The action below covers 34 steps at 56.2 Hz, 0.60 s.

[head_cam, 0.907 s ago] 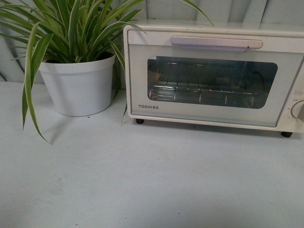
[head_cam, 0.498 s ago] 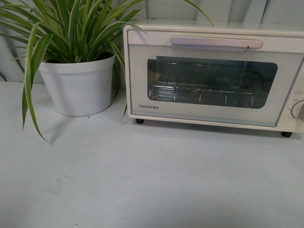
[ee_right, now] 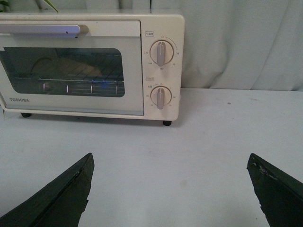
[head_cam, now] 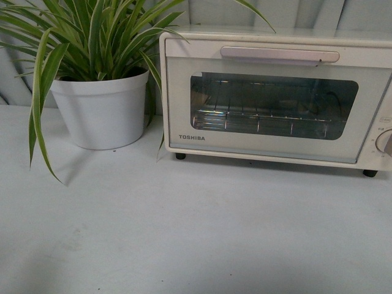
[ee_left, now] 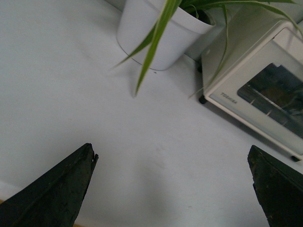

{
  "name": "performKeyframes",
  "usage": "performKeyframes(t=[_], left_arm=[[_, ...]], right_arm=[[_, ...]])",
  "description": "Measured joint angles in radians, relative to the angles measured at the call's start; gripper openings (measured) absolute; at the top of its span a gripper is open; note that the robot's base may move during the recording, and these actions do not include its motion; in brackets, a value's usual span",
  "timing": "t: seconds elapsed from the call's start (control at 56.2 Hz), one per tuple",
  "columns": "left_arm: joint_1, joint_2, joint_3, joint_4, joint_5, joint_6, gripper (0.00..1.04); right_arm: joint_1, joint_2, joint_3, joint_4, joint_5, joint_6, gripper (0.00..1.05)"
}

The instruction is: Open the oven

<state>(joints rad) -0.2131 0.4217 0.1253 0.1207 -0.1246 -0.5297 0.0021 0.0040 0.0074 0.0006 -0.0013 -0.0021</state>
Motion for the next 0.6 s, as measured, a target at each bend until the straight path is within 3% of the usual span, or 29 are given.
performKeyframes(t=[0.249,0.605], left_arm=[[-0.208,0.644,0.205,0.358,0.004,-0.314,0.98],[-0.314,1.148,0.43,0.503,0.031,-0.47,0.98]], right_arm=[[0.0,0.0,0.0,0.0,0.0,0.0,0.95],[0.0,0.0,0.0,0.0,0.0,0.0,0.95]])
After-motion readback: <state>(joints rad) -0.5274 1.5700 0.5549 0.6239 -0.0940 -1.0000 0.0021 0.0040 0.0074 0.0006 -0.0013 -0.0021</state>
